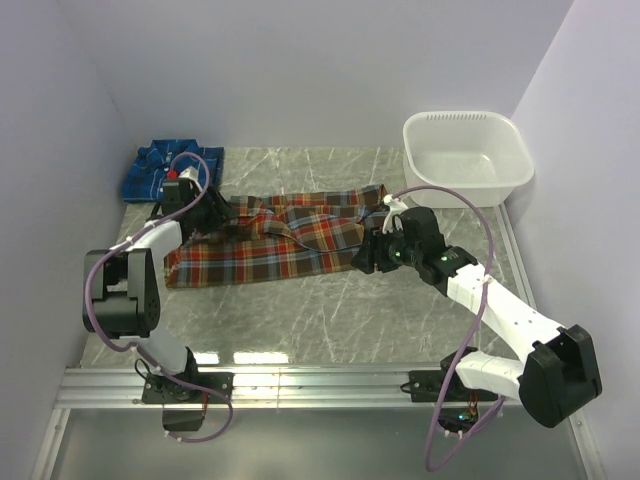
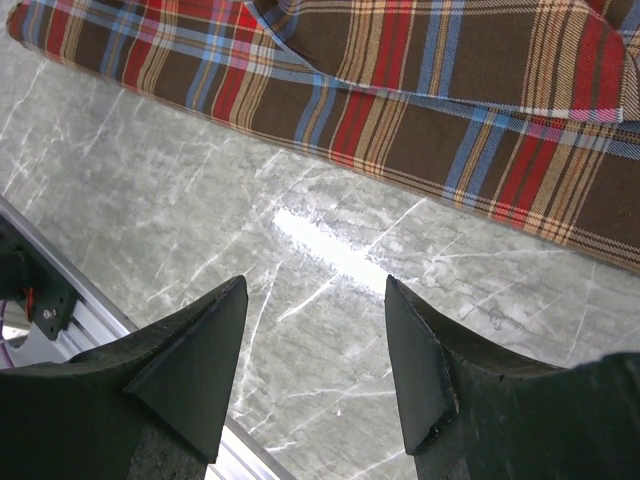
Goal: Fold and stack the long sleeve shirts
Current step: Fold the shirt
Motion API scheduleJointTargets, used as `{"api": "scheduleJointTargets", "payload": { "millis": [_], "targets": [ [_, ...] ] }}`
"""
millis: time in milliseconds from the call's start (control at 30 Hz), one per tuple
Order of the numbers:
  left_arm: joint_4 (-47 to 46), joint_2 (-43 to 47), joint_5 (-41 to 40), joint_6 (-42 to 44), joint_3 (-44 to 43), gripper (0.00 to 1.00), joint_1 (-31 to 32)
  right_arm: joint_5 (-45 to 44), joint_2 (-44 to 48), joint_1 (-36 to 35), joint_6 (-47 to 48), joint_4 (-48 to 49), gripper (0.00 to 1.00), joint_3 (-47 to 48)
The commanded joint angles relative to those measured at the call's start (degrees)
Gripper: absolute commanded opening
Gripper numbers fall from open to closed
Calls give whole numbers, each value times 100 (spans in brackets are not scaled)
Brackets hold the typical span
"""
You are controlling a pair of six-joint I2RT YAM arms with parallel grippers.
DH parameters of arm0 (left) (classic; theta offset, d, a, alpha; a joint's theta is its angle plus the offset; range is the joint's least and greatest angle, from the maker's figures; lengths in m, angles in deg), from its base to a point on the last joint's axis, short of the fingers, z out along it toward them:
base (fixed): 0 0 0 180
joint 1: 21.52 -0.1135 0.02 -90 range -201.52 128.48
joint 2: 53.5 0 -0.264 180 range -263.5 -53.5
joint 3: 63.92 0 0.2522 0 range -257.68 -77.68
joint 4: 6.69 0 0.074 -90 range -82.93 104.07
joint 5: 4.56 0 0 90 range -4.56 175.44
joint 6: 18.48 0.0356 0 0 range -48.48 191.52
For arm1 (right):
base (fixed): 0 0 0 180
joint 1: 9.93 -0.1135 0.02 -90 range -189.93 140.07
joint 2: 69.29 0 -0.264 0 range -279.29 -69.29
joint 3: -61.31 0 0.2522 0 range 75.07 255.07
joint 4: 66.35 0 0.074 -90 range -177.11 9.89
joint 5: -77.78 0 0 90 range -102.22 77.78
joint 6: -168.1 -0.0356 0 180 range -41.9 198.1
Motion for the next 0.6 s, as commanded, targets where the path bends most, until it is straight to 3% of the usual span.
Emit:
{"api": "scheduleJointTargets", "payload": {
  "millis": [0,367,567],
  "targets": [
    [-481,-123,-53,-44,-67,65,-2,73,129,9,93,220,64,3],
    [-709,-282,78,-159,-24,63,24,91,120,9,84,237,64,-67],
    [-534,26,87,446,56,66,103,126,138,9,93,281,64,-85]
  ]
}}
